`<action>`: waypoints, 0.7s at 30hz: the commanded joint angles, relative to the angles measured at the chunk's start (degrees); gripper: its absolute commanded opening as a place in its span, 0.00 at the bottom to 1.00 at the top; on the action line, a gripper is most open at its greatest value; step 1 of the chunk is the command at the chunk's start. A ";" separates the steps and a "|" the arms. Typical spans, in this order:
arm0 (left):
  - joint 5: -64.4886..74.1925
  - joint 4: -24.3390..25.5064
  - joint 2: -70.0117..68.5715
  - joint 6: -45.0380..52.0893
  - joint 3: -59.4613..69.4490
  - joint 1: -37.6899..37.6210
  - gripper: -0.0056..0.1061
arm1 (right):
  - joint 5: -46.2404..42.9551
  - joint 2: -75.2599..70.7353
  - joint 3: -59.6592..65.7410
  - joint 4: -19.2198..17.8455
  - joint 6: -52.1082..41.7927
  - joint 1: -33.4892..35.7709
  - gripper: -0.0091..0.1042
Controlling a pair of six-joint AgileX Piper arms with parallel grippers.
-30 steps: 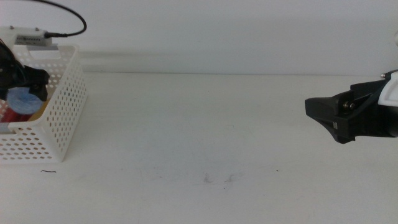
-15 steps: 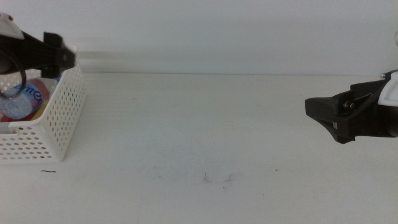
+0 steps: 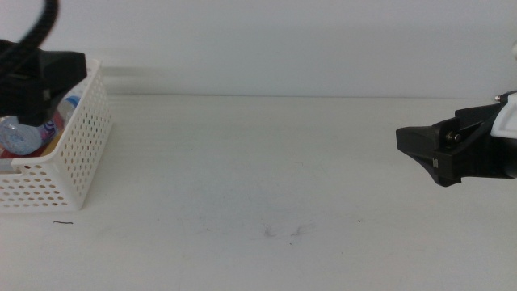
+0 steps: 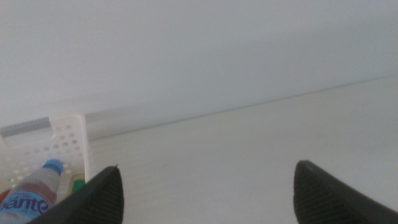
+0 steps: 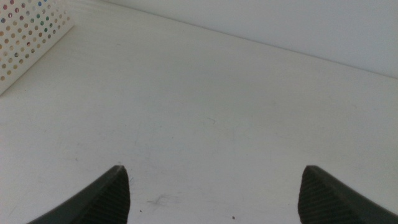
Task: Use arms to grab the bottles and put them into the dustbin to the left of the table.
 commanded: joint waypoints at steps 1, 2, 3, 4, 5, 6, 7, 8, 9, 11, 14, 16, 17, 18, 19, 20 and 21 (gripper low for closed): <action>-0.73 -0.53 -1.18 0.01 0.14 -0.28 0.89 | -0.26 -0.22 0.18 -0.09 -0.19 0.18 0.89; -0.73 -0.53 -1.18 0.01 0.14 -0.28 0.89 | -0.26 -0.22 0.18 -0.09 -0.19 0.18 0.89; -0.73 -0.53 -1.28 0.01 0.14 -0.28 0.89 | -0.26 -0.22 0.18 -0.09 -0.19 0.18 0.89; -0.73 -0.53 -1.28 0.01 0.14 -0.28 0.89 | -0.26 -0.22 0.18 -0.09 -0.19 0.18 0.89; -0.73 -0.53 -1.28 0.01 0.14 -0.28 0.89 | -0.26 -0.22 0.18 -0.09 -0.19 0.18 0.89; -0.73 -0.53 -1.28 0.01 0.14 -0.28 0.89 | -0.26 -0.22 0.18 -0.09 -0.19 0.18 0.89; -0.73 -0.53 -1.28 0.01 0.14 -0.28 0.89 | -0.26 -1.35 0.92 0.00 -0.19 -0.08 0.89; -0.73 -0.53 -1.28 0.01 0.14 -0.28 0.89 | -0.26 -2.21 1.40 -0.19 -0.19 -0.08 0.89; -0.73 -0.53 -0.97 0.01 0.14 -0.28 0.89 | -0.02 -2.79 1.63 -0.07 -0.19 -0.08 0.89; -0.73 -0.64 -0.99 0.01 0.35 -0.28 0.89 | -0.69 -4.72 3.12 -0.60 -0.19 -0.62 0.89; -4.60 -0.51 -4.20 0.01 4.04 -0.28 0.89 | -3.85 -10.05 7.64 -0.37 -0.19 -3.95 0.89; -10.45 -0.22 -9.88 0.01 9.98 -0.28 0.89 | -6.85 -15.58 12.10 0.05 -0.19 -8.54 0.89; -13.48 0.23 -12.29 0.01 12.88 -0.28 0.89 | -8.63 -19.13 15.04 0.45 -0.19 -11.31 0.89; -15.82 1.24 -15.42 0.01 16.71 -0.28 0.89 | -10.62 -22.26 18.33 0.86 -0.19 -13.64 0.89; -16.80 2.62 -18.58 0.01 20.50 -0.28 0.89 | -12.27 -26.35 21.76 1.05 -0.19 -16.46 0.89; -16.92 3.61 -21.04 0.01 24.02 -0.28 0.89 | -12.76 -30.49 25.14 1.05 -0.19 -19.12 0.89; -16.33 4.89 -24.02 0.01 27.32 -0.28 0.89 | -12.20 -34.43 28.35 1.05 -0.19 -21.47 0.89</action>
